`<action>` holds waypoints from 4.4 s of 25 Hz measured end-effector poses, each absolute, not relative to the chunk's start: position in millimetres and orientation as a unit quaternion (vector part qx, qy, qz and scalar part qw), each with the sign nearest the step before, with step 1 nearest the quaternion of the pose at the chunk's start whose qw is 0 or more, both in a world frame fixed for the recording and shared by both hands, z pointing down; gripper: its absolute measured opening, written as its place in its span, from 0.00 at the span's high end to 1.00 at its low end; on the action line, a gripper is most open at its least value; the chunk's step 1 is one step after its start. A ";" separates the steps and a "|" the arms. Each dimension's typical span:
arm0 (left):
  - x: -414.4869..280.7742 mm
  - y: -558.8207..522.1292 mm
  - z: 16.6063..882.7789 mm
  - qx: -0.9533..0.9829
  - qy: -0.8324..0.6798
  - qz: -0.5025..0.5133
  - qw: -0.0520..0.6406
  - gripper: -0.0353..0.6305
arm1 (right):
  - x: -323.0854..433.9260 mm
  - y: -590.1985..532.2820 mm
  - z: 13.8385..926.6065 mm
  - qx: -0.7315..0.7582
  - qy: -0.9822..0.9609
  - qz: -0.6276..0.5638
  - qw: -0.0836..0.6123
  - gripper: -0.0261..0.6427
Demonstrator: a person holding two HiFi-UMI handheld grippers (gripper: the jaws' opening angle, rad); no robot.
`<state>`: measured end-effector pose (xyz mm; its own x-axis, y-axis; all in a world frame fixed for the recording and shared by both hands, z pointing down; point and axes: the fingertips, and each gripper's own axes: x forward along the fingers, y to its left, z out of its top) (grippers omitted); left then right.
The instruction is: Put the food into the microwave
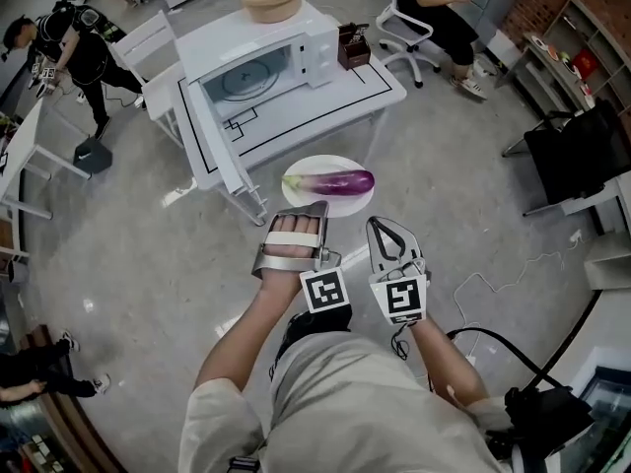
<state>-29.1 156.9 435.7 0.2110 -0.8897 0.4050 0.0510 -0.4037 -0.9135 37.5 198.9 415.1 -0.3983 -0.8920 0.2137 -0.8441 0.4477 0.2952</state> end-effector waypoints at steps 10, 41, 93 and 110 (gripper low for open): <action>-25.8 68.8 448.5 -0.633 0.341 -0.568 0.402 0.91 | 52.0 91.1 422.3 0.499 -0.847 -0.056 0.177 0.94; -85.8 -114.2 523.0 -0.497 0.468 -0.697 0.218 0.91 | 12.3 -145.5 465.5 0.270 -0.944 -0.100 0.163 0.94; -198.0 -312.7 591.3 -0.507 0.461 -0.705 0.184 0.90 | -66.0 -276.4 509.3 0.276 -0.946 -0.061 0.159 0.94; -219.2 -336.8 613.5 -0.518 0.434 -0.714 0.182 0.90 | -76.3 -279.1 520.2 0.269 -0.946 -0.041 0.177 0.94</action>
<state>-219.2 -336.8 613.5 -0.3970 -0.7093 0.5825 -0.1895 -0.5577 -0.8082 -76.3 -279.1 520.2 -0.7929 -0.5231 0.3126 -0.4943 0.8521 0.1721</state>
